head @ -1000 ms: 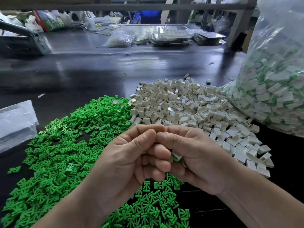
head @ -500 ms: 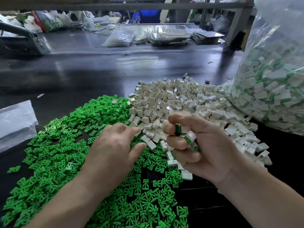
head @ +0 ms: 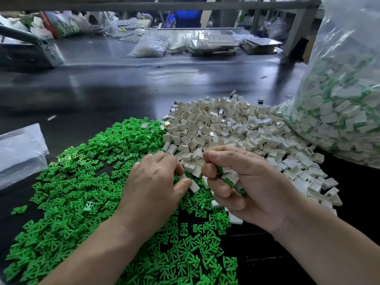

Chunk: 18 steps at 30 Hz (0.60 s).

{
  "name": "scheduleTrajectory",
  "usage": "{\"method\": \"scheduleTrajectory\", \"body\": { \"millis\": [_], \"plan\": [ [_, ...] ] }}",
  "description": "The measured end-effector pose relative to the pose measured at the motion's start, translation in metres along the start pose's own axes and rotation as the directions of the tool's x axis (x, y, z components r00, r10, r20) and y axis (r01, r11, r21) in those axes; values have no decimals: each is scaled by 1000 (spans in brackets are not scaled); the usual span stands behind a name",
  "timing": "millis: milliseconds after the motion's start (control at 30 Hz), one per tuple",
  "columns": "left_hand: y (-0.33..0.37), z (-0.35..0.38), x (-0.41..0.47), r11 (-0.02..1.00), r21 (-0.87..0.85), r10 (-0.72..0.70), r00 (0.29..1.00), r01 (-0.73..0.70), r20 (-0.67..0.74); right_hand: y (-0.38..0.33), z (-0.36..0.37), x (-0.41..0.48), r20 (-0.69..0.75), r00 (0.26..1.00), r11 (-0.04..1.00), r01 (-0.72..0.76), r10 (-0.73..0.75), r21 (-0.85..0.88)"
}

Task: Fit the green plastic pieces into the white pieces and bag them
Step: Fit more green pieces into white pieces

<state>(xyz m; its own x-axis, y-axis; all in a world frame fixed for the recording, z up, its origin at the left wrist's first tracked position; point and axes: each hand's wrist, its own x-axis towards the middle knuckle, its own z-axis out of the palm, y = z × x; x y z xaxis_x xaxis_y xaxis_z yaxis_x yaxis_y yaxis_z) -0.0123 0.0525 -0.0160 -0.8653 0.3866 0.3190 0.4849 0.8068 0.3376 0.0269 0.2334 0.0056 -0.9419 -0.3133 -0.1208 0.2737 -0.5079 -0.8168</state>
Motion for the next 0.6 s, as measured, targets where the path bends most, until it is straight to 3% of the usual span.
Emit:
{"method": "scheduleTrajectory", "body": {
  "millis": [133,200,267,367,433,600],
  "plan": [
    [4,-3,-1,998,-61,27,1000,-28,-16,2,0,0,-68,998,998,6,-10,-61],
    [2,-6,-1,976,-217,-24,999,17,-30,3,1,0,-111,994,992,6,-20,-128],
    [1,-12,0,859,-500,-143,990,114,-19,4,2,0,-151,988,976,2,-36,-219],
    [5,-20,-3,572,-803,-191,979,165,66,7,5,-1,-192,981,941,-30,-38,-338],
    [9,-21,-6,495,-858,-160,985,136,64,8,6,-1,-185,983,928,-52,-18,-369],
    [10,-19,-10,478,-876,-130,992,70,9,7,10,-4,-163,987,934,-58,-1,-354]
  ]
}}
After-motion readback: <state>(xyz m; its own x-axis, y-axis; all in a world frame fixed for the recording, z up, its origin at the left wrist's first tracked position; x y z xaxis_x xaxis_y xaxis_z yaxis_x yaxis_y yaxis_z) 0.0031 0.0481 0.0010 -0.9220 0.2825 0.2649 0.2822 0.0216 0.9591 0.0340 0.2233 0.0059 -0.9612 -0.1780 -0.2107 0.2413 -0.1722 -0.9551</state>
